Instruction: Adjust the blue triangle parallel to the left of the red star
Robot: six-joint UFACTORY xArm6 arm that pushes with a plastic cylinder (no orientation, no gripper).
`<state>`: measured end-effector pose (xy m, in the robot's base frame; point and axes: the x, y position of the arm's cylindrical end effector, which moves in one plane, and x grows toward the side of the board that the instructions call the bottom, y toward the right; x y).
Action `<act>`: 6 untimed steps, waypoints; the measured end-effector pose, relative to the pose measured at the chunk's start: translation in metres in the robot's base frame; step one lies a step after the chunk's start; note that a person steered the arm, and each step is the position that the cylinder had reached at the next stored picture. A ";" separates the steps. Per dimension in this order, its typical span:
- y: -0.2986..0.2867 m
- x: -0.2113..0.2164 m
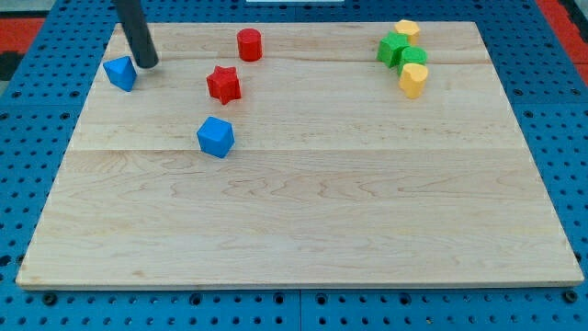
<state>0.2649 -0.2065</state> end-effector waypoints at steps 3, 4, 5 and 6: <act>-0.085 0.032; -0.066 0.065; -0.056 0.068; -0.047 0.037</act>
